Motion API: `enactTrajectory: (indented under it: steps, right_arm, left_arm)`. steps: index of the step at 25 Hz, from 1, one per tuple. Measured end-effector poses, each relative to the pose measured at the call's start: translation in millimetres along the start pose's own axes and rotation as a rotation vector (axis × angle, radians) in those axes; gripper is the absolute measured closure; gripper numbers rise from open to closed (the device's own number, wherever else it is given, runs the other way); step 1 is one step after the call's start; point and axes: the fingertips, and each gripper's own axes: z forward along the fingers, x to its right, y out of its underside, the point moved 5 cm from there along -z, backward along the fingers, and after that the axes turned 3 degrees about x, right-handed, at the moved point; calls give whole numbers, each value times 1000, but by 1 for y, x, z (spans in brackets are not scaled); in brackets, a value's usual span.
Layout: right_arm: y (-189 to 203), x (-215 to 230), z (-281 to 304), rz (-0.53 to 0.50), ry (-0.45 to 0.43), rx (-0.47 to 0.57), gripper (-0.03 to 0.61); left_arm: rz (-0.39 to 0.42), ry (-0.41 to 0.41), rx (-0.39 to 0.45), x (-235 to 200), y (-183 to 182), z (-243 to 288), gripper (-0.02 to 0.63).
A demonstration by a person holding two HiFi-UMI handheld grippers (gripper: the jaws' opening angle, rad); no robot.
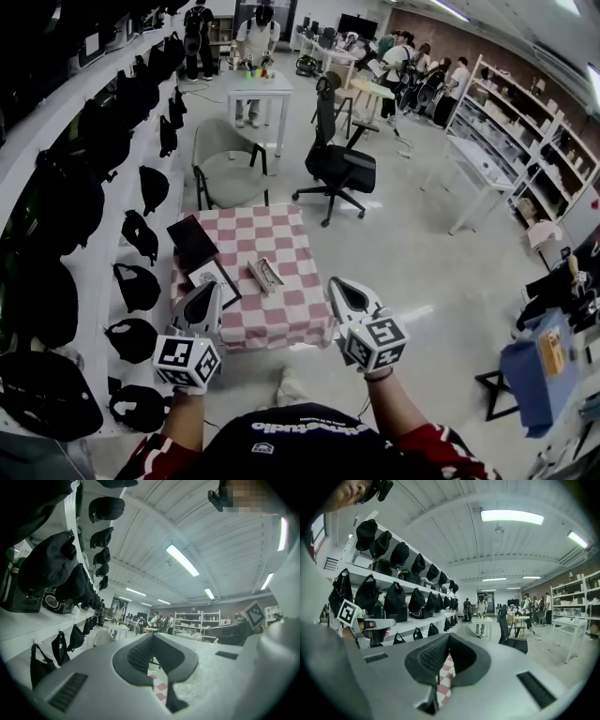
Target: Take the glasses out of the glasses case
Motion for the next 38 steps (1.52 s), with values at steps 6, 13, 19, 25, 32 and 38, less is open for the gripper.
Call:
enactTrajectory:
  steps: [6,13,19,25,32,38]
  right_arm:
    - [-1,9,18,7,-32,13,575]
    - [-2,35,34,11,-45,21,575]
    - [-5,44,45,0,-49,35,575]
    - [0,45,54,-6,-73,22,568]
    - [3,37,65,-12,-126,9,509]
    - [18,35,78,-2,-167,-30,477]
  left_arm:
    - [14,-20,-3,-2,-2,14,607]
    - [28,-23,2,3,-4,40,607]
    - [39,-19,4,6,-7,55,607]
    - [37,-27,-2,4,-2,60,607]
    - [29,-35,-3,3,-1,59,607]
    - [30,-51,-19,2,8,59,607]
